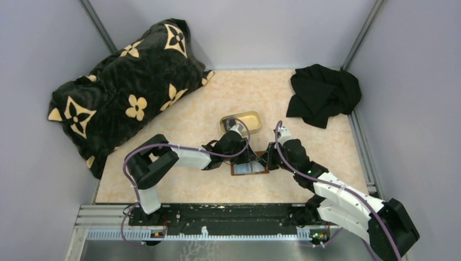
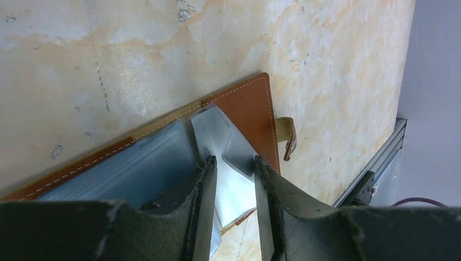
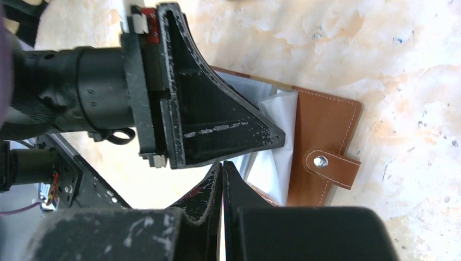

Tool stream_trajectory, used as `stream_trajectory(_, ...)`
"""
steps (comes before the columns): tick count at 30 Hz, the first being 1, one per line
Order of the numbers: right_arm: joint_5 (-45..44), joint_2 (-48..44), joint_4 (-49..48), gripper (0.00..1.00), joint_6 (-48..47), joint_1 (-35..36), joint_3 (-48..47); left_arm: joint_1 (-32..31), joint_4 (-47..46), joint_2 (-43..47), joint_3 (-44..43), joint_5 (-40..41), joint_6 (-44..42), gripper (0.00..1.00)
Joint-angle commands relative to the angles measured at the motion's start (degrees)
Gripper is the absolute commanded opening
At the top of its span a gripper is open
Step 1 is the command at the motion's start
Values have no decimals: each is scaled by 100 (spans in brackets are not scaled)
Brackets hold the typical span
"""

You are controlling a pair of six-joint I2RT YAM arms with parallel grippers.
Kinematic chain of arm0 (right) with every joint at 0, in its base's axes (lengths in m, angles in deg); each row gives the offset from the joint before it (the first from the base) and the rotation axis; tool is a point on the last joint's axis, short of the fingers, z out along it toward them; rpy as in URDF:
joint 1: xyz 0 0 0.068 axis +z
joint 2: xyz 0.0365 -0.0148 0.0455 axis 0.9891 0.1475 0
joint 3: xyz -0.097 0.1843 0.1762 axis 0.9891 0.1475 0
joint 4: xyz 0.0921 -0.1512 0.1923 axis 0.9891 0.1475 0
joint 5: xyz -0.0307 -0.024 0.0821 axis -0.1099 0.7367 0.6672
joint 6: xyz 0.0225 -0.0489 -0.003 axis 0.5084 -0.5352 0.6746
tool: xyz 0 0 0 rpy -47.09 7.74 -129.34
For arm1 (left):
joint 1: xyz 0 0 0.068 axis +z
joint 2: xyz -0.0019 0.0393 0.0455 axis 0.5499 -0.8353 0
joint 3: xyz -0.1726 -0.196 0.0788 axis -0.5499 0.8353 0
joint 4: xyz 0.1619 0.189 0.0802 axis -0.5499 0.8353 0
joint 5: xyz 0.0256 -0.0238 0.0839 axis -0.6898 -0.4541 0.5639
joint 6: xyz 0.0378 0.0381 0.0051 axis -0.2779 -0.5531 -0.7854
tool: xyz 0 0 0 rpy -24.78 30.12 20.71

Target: Take the credit cards out of the card holder

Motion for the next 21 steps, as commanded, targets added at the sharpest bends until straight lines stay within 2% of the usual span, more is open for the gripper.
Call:
stream_trajectory(1,99,213,-100,0,13,16,14,-30,218,-173,-30,-21,-120,39)
stream_trajectory(11,13,656,-706,0,241,16,714,-35,337,244,19,82,-166,42)
stream_trajectory(21,-44,941,-818,0,214,8,572,-39,800,681,-174,178,-476,48)
